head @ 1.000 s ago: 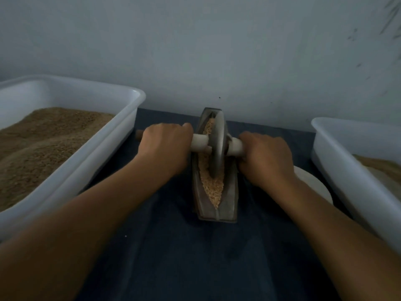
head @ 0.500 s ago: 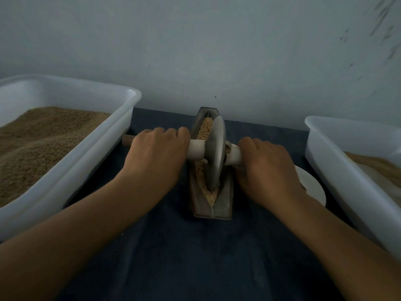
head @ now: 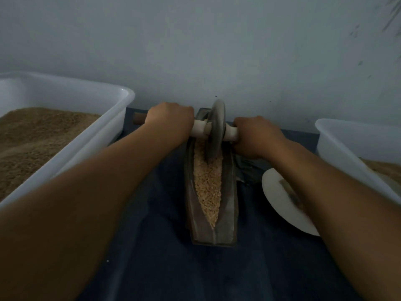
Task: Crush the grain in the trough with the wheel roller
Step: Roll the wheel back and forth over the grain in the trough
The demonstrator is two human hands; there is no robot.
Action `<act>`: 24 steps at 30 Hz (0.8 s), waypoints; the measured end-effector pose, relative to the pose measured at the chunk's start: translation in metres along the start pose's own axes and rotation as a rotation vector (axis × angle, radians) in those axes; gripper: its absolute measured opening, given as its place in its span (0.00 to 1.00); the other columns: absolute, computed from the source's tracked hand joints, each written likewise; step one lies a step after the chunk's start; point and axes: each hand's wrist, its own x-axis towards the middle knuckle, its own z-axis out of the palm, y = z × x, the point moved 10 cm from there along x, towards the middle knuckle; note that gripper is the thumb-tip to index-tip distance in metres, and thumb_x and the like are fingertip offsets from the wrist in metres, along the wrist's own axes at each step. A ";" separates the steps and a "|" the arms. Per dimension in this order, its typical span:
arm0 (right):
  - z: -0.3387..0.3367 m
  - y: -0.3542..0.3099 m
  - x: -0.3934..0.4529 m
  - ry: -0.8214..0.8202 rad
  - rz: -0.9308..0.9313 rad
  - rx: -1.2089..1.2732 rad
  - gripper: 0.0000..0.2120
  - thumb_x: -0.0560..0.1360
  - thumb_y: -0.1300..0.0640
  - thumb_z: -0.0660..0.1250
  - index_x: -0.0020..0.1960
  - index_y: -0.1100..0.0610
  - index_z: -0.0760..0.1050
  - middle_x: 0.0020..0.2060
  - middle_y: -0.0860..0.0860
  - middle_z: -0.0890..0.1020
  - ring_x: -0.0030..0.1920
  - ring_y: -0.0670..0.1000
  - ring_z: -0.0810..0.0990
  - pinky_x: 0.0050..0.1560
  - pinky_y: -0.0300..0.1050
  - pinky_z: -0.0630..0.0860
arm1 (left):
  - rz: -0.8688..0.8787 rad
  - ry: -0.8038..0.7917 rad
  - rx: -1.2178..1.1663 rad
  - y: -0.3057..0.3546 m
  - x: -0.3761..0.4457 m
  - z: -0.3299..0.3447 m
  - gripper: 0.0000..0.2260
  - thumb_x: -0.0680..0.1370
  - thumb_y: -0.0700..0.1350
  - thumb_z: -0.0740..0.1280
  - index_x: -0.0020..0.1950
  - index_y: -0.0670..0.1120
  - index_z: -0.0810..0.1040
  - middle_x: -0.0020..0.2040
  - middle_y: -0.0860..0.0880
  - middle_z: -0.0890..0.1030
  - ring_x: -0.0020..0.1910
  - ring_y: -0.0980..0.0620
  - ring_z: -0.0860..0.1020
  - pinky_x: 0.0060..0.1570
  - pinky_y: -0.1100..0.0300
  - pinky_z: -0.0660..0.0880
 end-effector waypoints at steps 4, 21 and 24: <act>-0.001 0.000 0.002 0.000 0.015 -0.014 0.15 0.70 0.44 0.71 0.53 0.51 0.76 0.48 0.53 0.81 0.42 0.55 0.77 0.36 0.45 0.70 | 0.001 -0.032 -0.008 -0.002 0.005 0.003 0.16 0.76 0.44 0.69 0.62 0.46 0.74 0.59 0.41 0.77 0.58 0.39 0.76 0.47 0.49 0.70; -0.049 -0.043 -0.121 0.381 -0.052 0.003 0.12 0.70 0.50 0.72 0.43 0.52 0.69 0.37 0.50 0.77 0.34 0.51 0.70 0.37 0.45 0.59 | -0.015 -0.044 0.053 0.009 -0.096 -0.015 0.15 0.76 0.50 0.71 0.60 0.49 0.73 0.47 0.47 0.77 0.45 0.47 0.76 0.40 0.53 0.69; -0.062 -0.050 -0.142 0.447 -0.029 -0.022 0.10 0.69 0.53 0.72 0.45 0.54 0.72 0.37 0.50 0.76 0.35 0.51 0.69 0.40 0.46 0.59 | -0.021 -0.038 0.053 0.006 -0.111 -0.018 0.16 0.75 0.51 0.71 0.59 0.48 0.72 0.45 0.49 0.75 0.40 0.50 0.70 0.39 0.54 0.68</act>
